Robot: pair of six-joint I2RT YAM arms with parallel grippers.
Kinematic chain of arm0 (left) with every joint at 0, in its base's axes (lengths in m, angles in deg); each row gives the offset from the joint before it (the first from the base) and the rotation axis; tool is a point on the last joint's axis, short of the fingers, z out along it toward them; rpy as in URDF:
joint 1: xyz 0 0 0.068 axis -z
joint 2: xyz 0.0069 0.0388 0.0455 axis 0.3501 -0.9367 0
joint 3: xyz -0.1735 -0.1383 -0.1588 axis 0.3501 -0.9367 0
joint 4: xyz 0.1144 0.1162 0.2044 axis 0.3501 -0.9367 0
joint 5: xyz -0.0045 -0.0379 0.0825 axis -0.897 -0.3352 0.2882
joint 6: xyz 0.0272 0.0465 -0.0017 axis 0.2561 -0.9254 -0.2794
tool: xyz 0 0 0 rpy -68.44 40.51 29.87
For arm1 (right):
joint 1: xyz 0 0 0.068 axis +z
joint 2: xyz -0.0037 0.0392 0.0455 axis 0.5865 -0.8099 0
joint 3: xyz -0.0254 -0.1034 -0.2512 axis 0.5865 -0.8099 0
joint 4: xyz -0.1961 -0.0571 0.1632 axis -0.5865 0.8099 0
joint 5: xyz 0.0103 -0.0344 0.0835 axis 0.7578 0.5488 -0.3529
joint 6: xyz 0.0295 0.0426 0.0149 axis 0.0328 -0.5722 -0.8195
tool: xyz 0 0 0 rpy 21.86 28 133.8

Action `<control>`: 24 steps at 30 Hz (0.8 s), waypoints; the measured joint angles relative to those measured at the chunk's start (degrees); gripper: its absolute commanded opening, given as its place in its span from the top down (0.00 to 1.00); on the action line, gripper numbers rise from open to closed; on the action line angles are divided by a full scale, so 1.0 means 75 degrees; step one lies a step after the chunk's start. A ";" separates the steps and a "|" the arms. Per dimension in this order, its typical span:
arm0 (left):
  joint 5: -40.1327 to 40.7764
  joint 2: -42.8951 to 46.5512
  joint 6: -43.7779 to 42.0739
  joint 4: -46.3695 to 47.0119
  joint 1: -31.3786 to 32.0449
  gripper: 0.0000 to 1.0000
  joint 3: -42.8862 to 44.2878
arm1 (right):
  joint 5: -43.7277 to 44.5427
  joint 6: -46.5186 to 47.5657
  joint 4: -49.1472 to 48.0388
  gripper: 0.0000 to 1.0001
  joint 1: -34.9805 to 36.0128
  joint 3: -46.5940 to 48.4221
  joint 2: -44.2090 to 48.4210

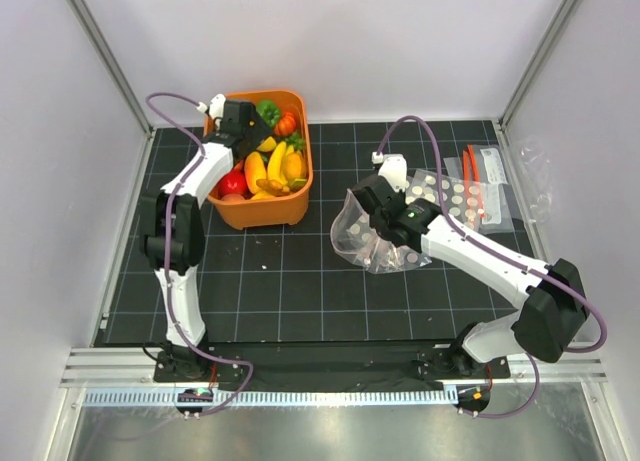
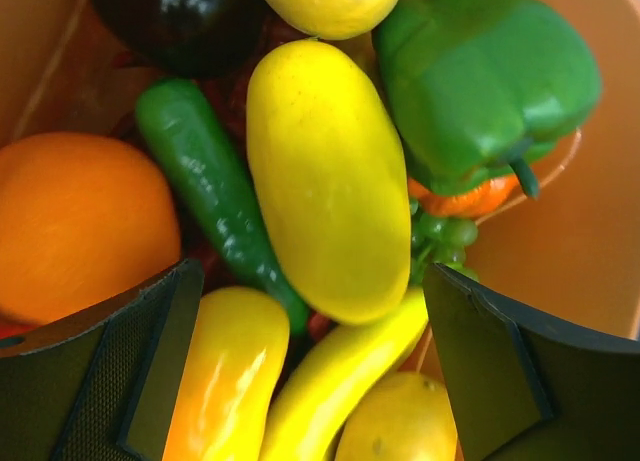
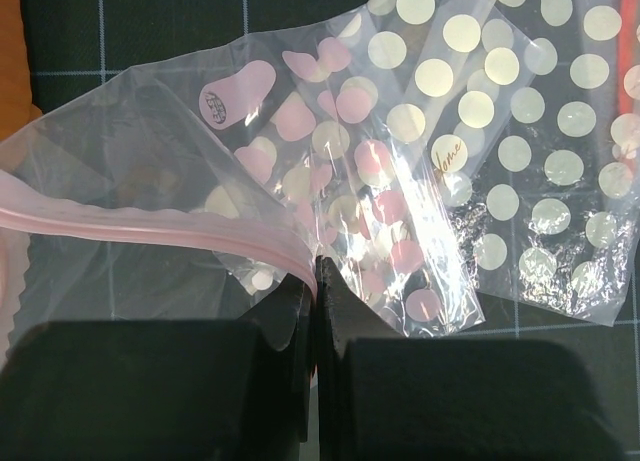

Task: Place the food in the zip-top bag and seal the zipper
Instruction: Pick up the fake fruit from the bin.

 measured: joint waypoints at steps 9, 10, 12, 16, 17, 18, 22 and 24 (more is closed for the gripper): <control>-0.0178 -0.0842 0.0653 0.0994 -0.0198 0.45 0.0388 | 0.0020 -0.0055 -0.0003 0.99 0.0000 -0.0009 -0.0015; -0.0245 -0.0839 0.0682 0.1349 -0.0233 0.50 0.0388 | 0.0017 -0.0061 -0.0003 0.99 0.0000 -0.0009 -0.0015; -0.0318 -0.0836 0.0697 0.1868 -0.0286 0.59 0.0227 | 0.0012 -0.0061 -0.0047 0.99 0.0000 -0.0032 -0.0015; -0.0679 -0.0527 0.0682 0.3042 -0.0335 0.60 -0.0973 | 0.0070 -0.0061 -0.0058 0.99 0.0000 -0.0017 -0.0160; -0.0769 -0.0347 0.0673 0.3302 -0.0332 0.60 -0.1285 | 0.0085 -0.0064 -0.0044 0.99 0.0000 0.0012 -0.0265; -0.0845 -0.0160 0.0662 0.3421 -0.0326 0.60 -0.1536 | 0.0087 -0.0064 -0.0038 0.99 0.0000 0.0038 -0.0367; -0.1070 0.0968 0.0495 0.3500 -0.0149 0.60 -0.2652 | 0.0032 -0.0064 0.0082 0.99 0.0000 0.0096 -0.0600; -0.1157 0.1515 0.0449 0.3590 -0.0009 0.60 -0.3112 | -0.0006 -0.0061 0.0087 0.99 0.0003 0.0096 -0.0551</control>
